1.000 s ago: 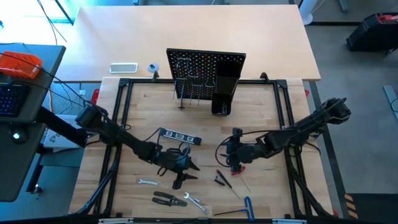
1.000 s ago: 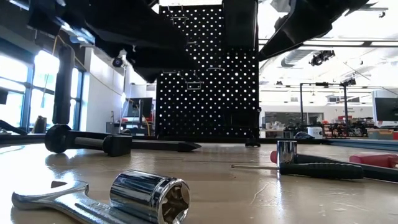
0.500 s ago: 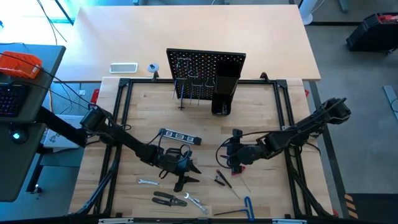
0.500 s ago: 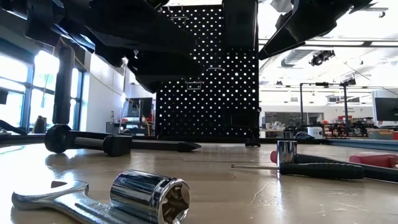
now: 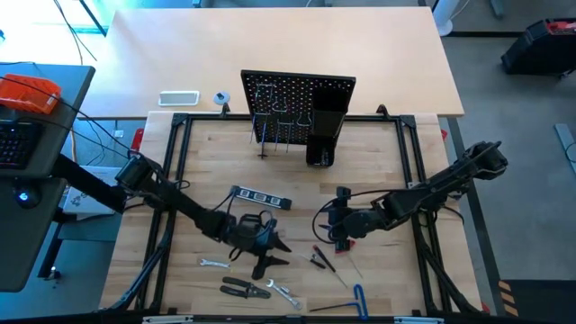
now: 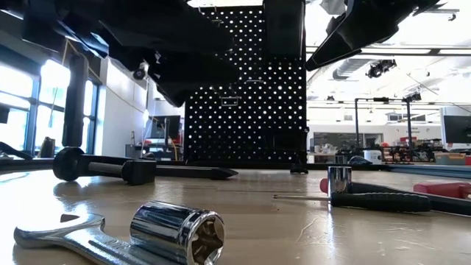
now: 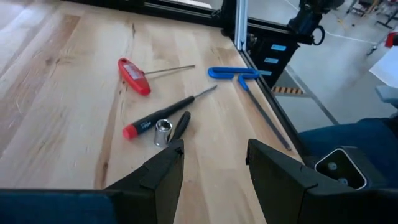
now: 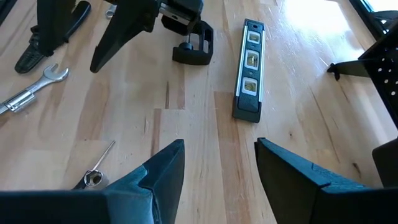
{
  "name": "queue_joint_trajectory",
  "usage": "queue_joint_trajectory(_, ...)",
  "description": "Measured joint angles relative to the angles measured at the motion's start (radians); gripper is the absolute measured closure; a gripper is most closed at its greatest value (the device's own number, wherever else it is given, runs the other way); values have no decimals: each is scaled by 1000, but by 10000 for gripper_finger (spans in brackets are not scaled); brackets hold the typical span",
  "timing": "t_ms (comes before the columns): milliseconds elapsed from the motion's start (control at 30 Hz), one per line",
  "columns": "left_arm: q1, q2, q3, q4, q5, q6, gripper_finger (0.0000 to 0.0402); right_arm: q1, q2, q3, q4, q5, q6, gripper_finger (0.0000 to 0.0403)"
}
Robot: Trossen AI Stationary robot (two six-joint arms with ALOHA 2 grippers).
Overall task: Hang tools onto peg board
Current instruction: Put the top socket into the bottom peg board bin
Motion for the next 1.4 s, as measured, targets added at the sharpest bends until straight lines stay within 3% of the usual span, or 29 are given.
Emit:
queue_joint_trajectory(300, -41, 94, 20, 0, -143, 43, 232, 0, 0, 0, 1, -1, -7, 210)
queue_joint_trajectory(567, -27, 287, 184, 19, -171, 108, 232, 0, 0, 0, 8, -1, -7, 210)
queue_joint_trajectory(767, -6, 348, 259, -4, -224, 88, 232, 0, 0, 0, 8, -3, -1, 210)
queue_joint_trajectory(1400, 36, 397, 339, -46, -145, 63, 232, 0, 4, 0, 38, 2, -43, 210)
